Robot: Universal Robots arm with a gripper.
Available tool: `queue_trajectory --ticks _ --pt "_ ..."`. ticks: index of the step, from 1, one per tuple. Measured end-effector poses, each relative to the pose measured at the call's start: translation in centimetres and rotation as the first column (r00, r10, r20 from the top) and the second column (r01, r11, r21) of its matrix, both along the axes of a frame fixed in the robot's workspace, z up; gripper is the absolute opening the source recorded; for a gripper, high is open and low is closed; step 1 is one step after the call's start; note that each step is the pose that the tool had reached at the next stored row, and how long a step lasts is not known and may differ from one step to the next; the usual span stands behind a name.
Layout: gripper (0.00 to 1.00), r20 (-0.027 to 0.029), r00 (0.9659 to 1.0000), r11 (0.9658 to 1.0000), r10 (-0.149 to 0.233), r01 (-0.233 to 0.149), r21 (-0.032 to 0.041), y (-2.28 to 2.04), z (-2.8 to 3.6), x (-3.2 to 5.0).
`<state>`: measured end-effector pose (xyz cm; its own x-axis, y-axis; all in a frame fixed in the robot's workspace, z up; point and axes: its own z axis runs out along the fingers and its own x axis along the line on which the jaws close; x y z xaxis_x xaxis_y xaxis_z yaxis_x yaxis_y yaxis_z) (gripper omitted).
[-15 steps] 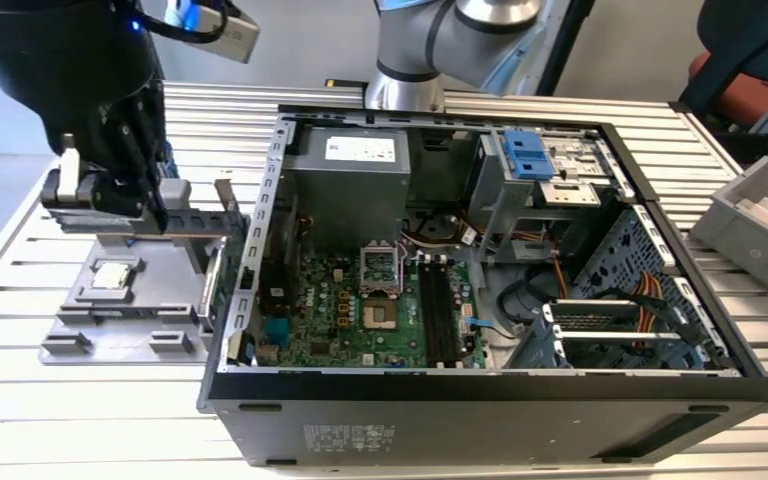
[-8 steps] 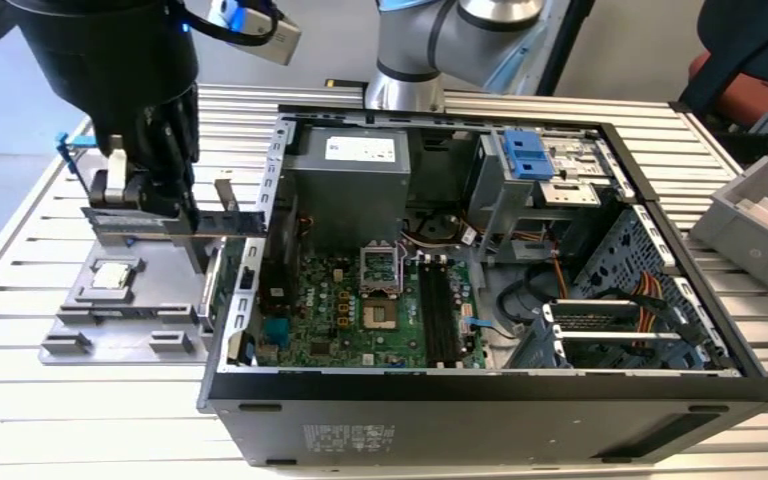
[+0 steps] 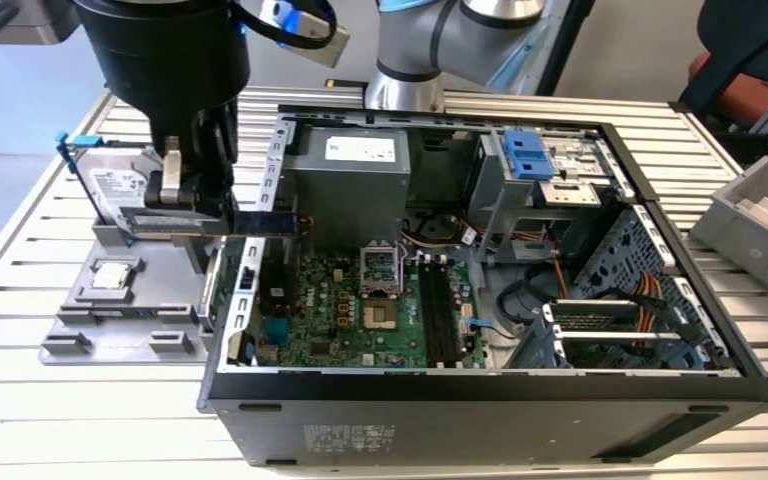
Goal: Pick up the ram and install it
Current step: 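Pick up the ram and move it above insertion slot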
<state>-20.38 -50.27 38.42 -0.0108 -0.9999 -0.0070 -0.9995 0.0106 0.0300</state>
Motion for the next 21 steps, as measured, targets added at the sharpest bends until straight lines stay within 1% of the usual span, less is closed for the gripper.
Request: queue_trajectory --ticks 3,7,9,11,15,20,21 --pt "0.00 -0.0022 1.0000 1.0000 0.000 0.000 0.0000 0.00 0.00 1.19" --pt "0.00 -0.0078 1.0000 1.0000 0.000 0.000 0.0001 -0.01 -0.01 2.95" --pt "0.00 -0.0094 1.0000 1.0000 0.000 0.000 0.0001 -0.01 0.00 3.67" --pt "0.00 -0.0112 0.9999 1.0000 0.000 0.000 0.0000 -0.01 0.00 4.54" --pt "0.00 -0.0171 0.9999 1.0000 0.000 0.000 0.0000 -0.02 0.00 6.33" --pt "0.00 -0.0216 0.9998 1.0000 0.000 0.000 0.0000 -0.02 0.00 8.48" --pt "0.00 -0.0232 0.9997 1.0000 0.000 0.000 0.0000 -0.02 0.00 8.97"
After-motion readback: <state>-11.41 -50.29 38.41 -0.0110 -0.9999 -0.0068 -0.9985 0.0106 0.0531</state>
